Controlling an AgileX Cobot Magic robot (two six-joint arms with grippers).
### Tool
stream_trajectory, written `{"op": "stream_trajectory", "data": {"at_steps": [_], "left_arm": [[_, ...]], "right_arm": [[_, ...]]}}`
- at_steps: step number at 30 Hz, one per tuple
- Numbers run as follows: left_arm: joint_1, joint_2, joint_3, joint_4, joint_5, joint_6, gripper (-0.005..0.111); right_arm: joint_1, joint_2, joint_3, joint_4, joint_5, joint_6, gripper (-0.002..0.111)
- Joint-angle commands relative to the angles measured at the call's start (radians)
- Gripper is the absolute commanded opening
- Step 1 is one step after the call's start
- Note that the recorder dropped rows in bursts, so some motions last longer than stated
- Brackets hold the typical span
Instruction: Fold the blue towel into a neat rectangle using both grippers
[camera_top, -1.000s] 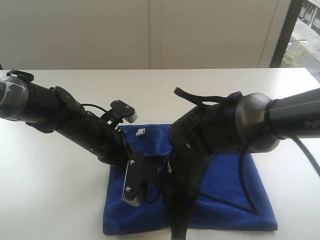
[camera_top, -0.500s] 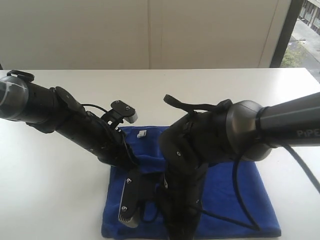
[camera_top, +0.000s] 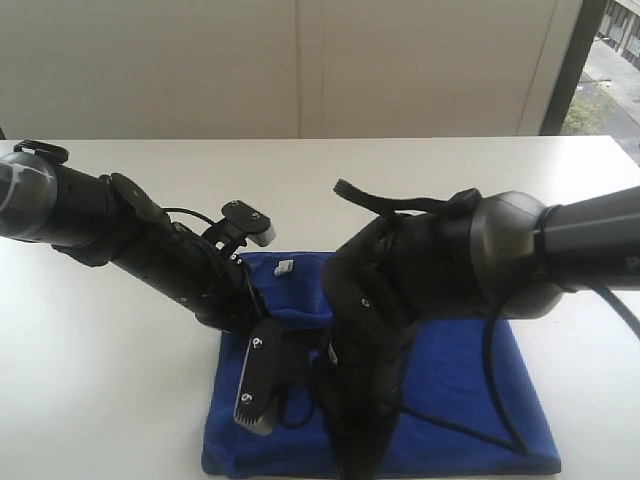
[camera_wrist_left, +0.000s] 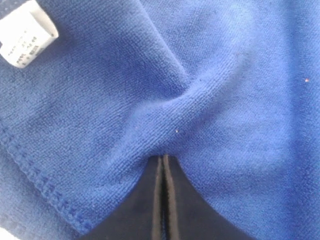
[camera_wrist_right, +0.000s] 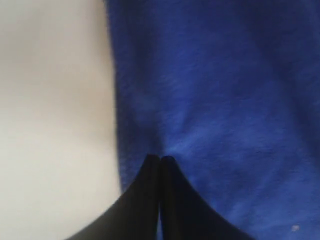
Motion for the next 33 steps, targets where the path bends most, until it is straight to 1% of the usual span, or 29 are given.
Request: {"op": "stream_trajectory", "data": {"at_steps": [1, 4, 10, 15, 19, 21, 23, 25, 27, 29, 31, 33], "left_arm": [[-0.003, 0.004, 0.001, -0.005, 0.024, 0.002, 0.0], [-0.003, 0.004, 0.001, -0.005, 0.024, 0.002, 0.0], [-0.003, 0.004, 0.001, -0.005, 0.024, 0.002, 0.0], [-0.003, 0.001, 0.001, -0.005, 0.022, 0.002, 0.0], [0.009, -0.067, 0.001, -0.011, 0.02, -0.001, 0.0], [0.018, -0.116, 0.001, -0.021, 0.0, -0.001, 0.0], [0.03, -0.162, 0.001, -0.048, -0.057, -0.007, 0.0], [0.049, -0.179, 0.001, -0.084, -0.117, -0.034, 0.0], [0.074, -0.181, -0.001, -0.12, -0.136, -0.036, 0.001], [0.102, -0.156, -0.021, -0.166, -0.081, -0.036, 0.006], [0.132, -0.117, -0.059, -0.21, 0.01, -0.017, 0.016], [0.167, -0.063, -0.114, -0.253, 0.105, -0.017, 0.029]], "right_arm": [[-0.001, 0.007, 0.002, -0.088, -0.076, 0.102, 0.0], [-0.001, 0.043, 0.002, -0.067, -0.062, 0.095, 0.0], [-0.001, 0.056, 0.002, 0.058, -0.016, 0.005, 0.0], [-0.001, 0.011, 0.002, 0.034, -0.011, 0.005, 0.0], [-0.001, -0.086, 0.002, -0.025, -0.026, 0.074, 0.0], [-0.006, -0.118, 0.002, -0.075, -0.026, 0.121, 0.0], [-0.025, -0.13, 0.002, -0.099, -0.015, 0.153, 0.0], [-0.055, -0.128, 0.004, -0.095, 0.003, 0.16, 0.0], [-0.082, -0.122, 0.012, -0.076, -0.001, 0.16, 0.0], [-0.114, -0.112, 0.014, -0.037, 0.001, 0.16, 0.0], [-0.146, -0.094, 0.014, 0.008, 0.003, 0.16, 0.0], [-0.172, -0.077, 0.014, 0.042, 0.008, 0.16, 0.0]]}}
